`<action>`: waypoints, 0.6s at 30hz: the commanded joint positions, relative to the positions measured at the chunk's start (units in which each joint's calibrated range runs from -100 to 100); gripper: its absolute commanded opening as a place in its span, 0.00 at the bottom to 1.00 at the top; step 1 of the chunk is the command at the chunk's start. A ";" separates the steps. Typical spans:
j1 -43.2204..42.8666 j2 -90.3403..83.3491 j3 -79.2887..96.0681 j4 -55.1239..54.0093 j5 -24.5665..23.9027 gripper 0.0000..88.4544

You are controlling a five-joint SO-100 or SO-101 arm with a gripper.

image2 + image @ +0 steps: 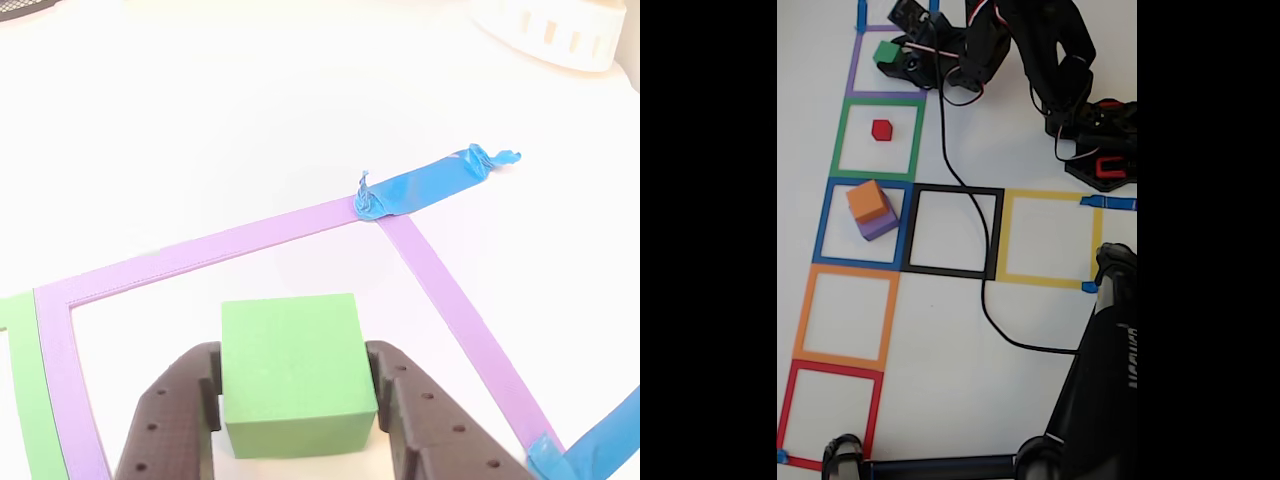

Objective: Tower of hanoi

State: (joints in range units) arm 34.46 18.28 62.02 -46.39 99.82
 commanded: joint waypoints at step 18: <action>-12.99 -57.48 -21.84 87.20 0.18 0.08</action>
State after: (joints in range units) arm 24.99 -32.38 47.59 28.25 100.00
